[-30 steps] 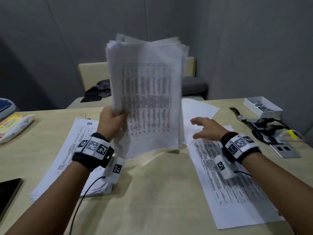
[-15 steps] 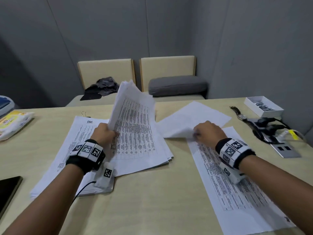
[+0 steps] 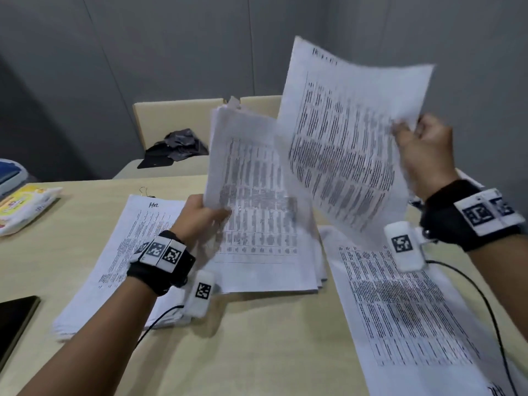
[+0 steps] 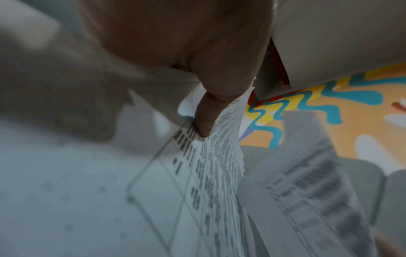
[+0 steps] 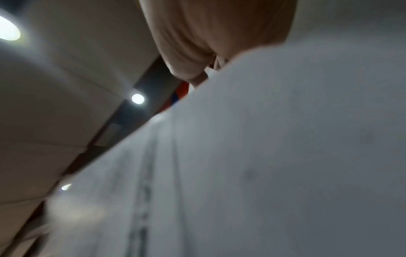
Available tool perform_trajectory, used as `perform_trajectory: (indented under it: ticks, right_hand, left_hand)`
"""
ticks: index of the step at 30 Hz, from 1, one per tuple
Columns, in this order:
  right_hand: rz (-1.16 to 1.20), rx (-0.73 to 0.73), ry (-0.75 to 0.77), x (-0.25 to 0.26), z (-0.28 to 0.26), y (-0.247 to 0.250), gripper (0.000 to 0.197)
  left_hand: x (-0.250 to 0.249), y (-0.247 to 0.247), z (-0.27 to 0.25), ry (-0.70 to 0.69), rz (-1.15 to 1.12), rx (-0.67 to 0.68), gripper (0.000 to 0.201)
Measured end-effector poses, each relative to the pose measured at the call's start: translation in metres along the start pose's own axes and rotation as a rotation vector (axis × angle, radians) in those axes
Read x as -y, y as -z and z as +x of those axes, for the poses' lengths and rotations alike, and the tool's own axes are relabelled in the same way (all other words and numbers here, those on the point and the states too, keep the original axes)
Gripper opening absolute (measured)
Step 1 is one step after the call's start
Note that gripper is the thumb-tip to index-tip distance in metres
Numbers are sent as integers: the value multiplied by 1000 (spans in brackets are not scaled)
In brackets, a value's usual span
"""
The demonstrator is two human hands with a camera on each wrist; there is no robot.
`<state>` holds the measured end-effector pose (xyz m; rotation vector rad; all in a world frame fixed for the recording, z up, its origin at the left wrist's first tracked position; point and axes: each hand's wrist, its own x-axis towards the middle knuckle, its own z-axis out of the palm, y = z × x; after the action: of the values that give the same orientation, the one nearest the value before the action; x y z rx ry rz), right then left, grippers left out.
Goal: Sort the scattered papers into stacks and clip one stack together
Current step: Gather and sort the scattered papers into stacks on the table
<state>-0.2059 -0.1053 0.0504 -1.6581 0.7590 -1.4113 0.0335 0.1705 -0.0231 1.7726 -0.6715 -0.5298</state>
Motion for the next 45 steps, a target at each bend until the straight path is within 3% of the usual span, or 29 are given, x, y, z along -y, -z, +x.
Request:
perform_trajectory:
  ticks: [4, 8, 13, 16, 18, 19, 21, 23, 25, 27, 29, 31, 33, 35, 37, 39, 45]
  right_hand:
    - [-2, 100, -174, -45, -19, -7, 11]
    - [-103, 58, -302, -59, -20, 0, 37]
    - [-5, 229, -446, -56, -45, -13, 24]
    - [60, 256, -530, -57, -60, -26, 19]
    - [79, 207, -539, -56, -65, -33, 24]
    - [74, 188, -514, -53, -67, -36, 26]
    - [83, 195, -471, -48, -65, -35, 32]
    - [84, 281, -451, -41, -61, -25, 31]
    - [-18, 434, -420, -48, -54, -7, 27]
    - [-414, 696, -323, -64, -48, 18, 45]
    - [-774, 987, -281, -83, -51, 37, 84]
    - [-859, 1178, -288, -95, -62, 45, 120]
    - [-867, 1221, -226, -107, -70, 44, 140]
    - [-917, 1212, -177, -113, -70, 40, 145]
    - [-973, 1218, -142, -113, -68, 37, 139]
    - [-1003, 1183, -86, -108, -69, 33, 118]
    - [-900, 914, 10, -101, -74, 31, 69]
  left_hand:
    - [-11, -20, -5, -39, -87, 28, 26]
    - [-15, -28, -7, -66, -76, 68, 23]
    - [-15, -46, -12, -38, -154, 134, 18]
    - [-18, -65, -19, 13, -348, 252, 54]
    - [-17, -76, -20, 5, -298, 317, 77]
    - [-18, -80, -21, -7, -224, 299, 77]
    - [-16, -82, -13, -38, 9, 177, 53]
    - [-10, -77, -2, -57, 221, 69, 30]
    - [-2, -64, 7, -26, 323, 29, 21]
    - [9, -47, 12, 26, 398, 5, 18]
    - [23, -33, 17, 95, 427, 4, 26]
    - [33, -23, 17, 143, 432, 12, 33]
    - [39, -18, 18, 170, 425, 39, 37]
    - [39, -19, 17, 185, 417, 71, 37]
    - [38, -23, 16, 187, 398, 96, 30]
    - [37, -27, 17, 185, 385, 116, 29]
    - [40, -28, 22, 134, 439, 94, 35]
